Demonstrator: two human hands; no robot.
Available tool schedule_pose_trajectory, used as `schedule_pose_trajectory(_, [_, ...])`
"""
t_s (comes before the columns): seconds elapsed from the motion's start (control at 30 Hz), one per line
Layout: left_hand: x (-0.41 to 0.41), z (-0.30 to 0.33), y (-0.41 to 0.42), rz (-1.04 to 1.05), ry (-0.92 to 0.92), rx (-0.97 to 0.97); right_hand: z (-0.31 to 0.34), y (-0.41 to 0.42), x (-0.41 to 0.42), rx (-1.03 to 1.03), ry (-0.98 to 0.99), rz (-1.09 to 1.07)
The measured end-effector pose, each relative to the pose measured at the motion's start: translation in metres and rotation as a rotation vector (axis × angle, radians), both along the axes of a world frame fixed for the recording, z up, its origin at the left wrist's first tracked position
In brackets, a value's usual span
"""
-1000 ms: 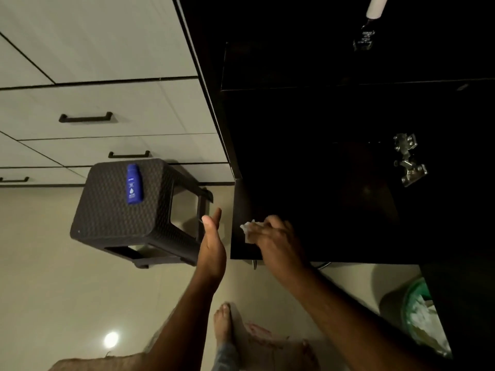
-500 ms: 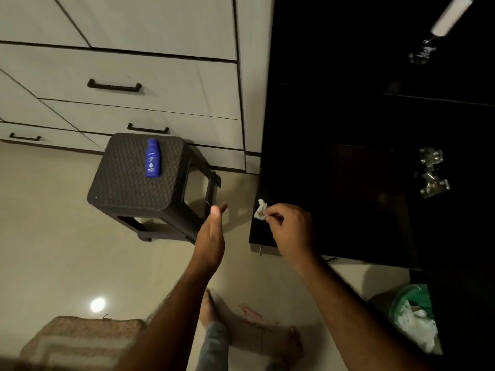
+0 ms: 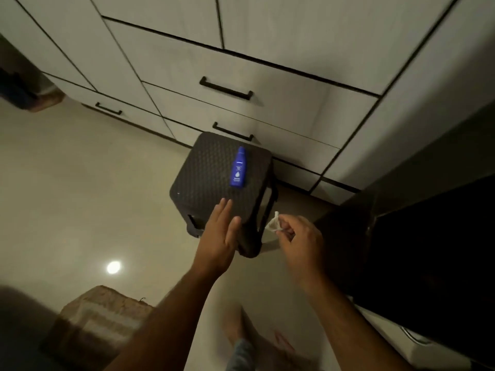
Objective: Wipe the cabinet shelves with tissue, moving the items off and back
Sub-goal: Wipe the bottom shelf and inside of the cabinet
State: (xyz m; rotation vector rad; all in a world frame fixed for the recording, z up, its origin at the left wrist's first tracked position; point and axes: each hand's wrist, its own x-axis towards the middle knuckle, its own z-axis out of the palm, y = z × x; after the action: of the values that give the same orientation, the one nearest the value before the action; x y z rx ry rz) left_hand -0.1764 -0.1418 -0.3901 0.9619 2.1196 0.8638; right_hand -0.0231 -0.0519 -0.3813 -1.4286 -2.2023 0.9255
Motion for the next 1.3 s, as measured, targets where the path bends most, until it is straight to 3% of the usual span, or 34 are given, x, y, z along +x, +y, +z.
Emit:
schedule_pose_trajectory(0.3, [-0.103,-0.041,-0.016,-0.217,0.442,-0.285,-0.031,0.009,-0.108,-0.052,-0.11,0.119])
schedule_pose_trajectory(0.43, [-0.129,-0.064,-0.019,-0.234,0.51,-0.372,-0.057,0.019,-0.149,-0.083,-0.106,0.187])
schedule_pose_trajectory(0.73, [-0.164,-0.128,-0.007,-0.229,0.533,-0.435,-0.135,0.046,-0.23,-0.079,-0.145,0.316])
schedule_pose_trajectory(0.93, [-0.17,-0.132,0.02,-0.186,0.55,-0.419,-0.145,0.067,-0.226,-0.099,-0.171,0.39])
schedule_pose_trajectory(1.13, [-0.166,-0.117,0.084,-0.097,0.558,-0.328,-0.131,0.127,-0.199,-0.039,-0.051,0.093])
schedule_pose_trajectory(1.3, [-0.162,-0.123,0.149,-0.027,0.274,-0.268,-0.149,0.173,-0.19,-0.343,-0.065,-0.095])
